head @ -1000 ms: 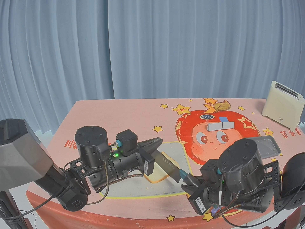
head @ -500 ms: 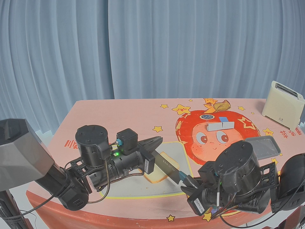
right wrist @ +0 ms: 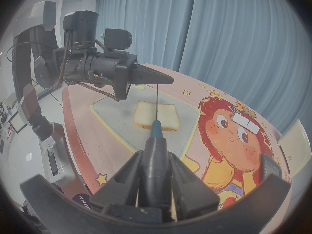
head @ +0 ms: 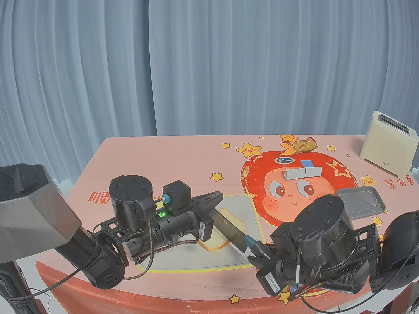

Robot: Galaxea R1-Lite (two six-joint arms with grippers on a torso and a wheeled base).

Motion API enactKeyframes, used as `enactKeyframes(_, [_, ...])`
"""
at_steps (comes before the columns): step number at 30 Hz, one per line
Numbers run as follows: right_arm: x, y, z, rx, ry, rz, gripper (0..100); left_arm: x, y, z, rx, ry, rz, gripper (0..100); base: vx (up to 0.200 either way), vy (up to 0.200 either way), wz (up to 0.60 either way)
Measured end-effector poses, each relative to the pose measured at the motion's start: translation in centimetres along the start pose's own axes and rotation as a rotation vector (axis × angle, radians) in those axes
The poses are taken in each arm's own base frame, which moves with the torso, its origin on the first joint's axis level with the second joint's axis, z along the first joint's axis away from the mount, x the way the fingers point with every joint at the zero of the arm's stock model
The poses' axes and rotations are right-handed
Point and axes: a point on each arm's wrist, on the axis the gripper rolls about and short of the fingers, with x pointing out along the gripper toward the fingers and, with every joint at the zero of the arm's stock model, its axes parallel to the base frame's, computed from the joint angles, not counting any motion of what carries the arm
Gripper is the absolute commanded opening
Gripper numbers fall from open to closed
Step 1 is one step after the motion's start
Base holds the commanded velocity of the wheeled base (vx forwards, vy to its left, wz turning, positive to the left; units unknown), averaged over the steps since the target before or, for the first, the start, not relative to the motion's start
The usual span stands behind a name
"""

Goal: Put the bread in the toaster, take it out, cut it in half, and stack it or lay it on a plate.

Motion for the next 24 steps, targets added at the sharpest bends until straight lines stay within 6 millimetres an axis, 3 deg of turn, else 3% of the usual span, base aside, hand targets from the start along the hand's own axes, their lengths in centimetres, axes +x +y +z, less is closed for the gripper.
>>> enactKeyframes(24, [0.0,0.1,0.0,-0.003,0.002,0.002,0,0.8,0.1,-2.1,-0.008,0.061,0.003,0,0.0,0.0,0.0])
